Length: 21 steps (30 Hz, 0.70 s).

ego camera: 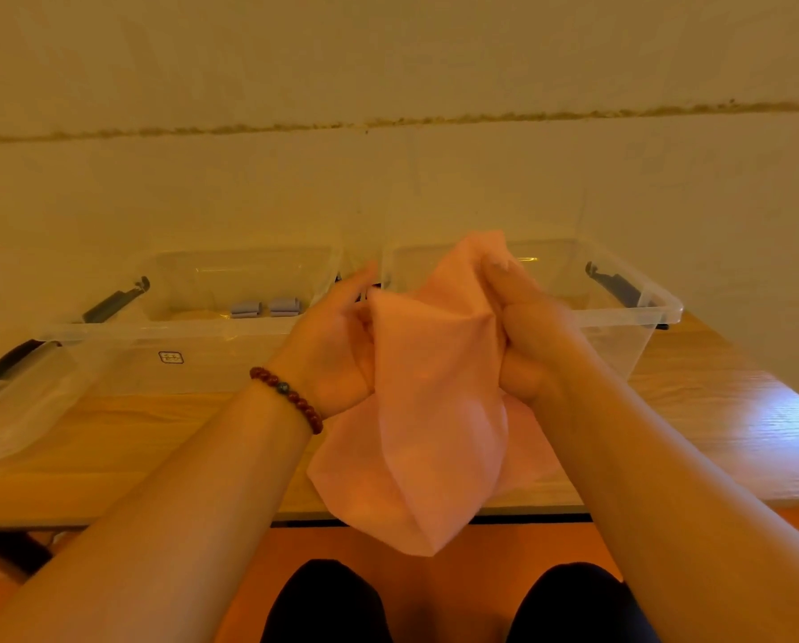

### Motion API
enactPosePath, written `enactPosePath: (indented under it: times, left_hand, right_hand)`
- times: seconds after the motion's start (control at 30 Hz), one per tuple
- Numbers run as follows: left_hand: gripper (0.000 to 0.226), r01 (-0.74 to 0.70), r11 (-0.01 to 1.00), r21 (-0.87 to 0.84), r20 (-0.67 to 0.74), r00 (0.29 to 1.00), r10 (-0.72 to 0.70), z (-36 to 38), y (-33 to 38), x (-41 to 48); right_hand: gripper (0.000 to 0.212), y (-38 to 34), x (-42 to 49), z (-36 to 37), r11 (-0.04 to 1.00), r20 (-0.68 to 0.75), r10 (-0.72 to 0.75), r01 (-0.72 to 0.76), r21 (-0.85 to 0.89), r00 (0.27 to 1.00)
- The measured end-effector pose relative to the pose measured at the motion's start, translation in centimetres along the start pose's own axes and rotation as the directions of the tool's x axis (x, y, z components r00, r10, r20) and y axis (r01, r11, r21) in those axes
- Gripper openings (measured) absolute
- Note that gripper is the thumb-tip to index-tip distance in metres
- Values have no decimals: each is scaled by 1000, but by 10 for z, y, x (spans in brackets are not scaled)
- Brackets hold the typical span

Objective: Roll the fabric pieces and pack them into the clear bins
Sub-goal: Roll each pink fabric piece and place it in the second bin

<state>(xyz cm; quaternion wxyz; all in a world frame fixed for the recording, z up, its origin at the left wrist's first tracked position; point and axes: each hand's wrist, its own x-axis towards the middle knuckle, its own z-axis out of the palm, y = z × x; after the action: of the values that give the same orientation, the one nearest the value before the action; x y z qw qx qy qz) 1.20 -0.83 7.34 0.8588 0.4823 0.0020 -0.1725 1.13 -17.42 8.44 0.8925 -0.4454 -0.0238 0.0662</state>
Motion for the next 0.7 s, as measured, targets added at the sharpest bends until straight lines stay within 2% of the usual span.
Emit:
enactPosePath:
  times: [0.07,0.17,0.23,0.3,0.33,0.4,0.43,0.47,0.53,0.57,0.63,0.7]
  left_hand:
    - [61,51,995,-90,-4,999,-52,1,5,6]
    - [32,-32,999,-13,-45,998,31,13,15,17]
    - [19,-120,992,38,-56,991,122,23,17,22]
    - [14,-164,983,80,-34,985,167,28,15,25]
    - [20,-177,979,98,-17,984,180,28,13,27]
    - [45,-202,973,113,41,979,199,26,8,28]
    - [49,-205,972,114,70,978,198,26,5,28]
    - [44,-219,968,123,80,974,210,26,3,28]
    - [19,-277,949,153,5,960,280,29,3,25]
    - [8,-305,936,177,-48,947,317,31,4,22]
    - [23,-349,908,232,-89,922,377,29,3,24]
    - [35,-357,898,256,-88,917,389,26,3,22]
  right_hand:
    - [19,-2,0,2,999,24,-53,53,5,998]
    - [21,-9,-1,0,993,85,-112,108,48,990]
    - [3,-15,2,-8,986,46,-105,98,135,993]
    - [20,-21,1,-19,968,-2,-52,50,246,999]
    - [27,-23,0,-22,960,16,-14,9,279,1000]
    - [47,-25,-2,-22,973,13,48,-50,226,999]
    - [55,-25,-3,-20,980,12,75,-76,185,997]
    - [58,-23,-1,-18,983,-27,88,-82,162,996]
    - [65,-19,2,-16,993,-146,42,-25,120,988]
    - [57,-18,4,-16,997,-190,-1,15,75,982]
    - [21,-15,5,-16,997,-245,-76,72,-24,967]
    - [6,-14,3,-16,993,-239,-112,98,-71,965]
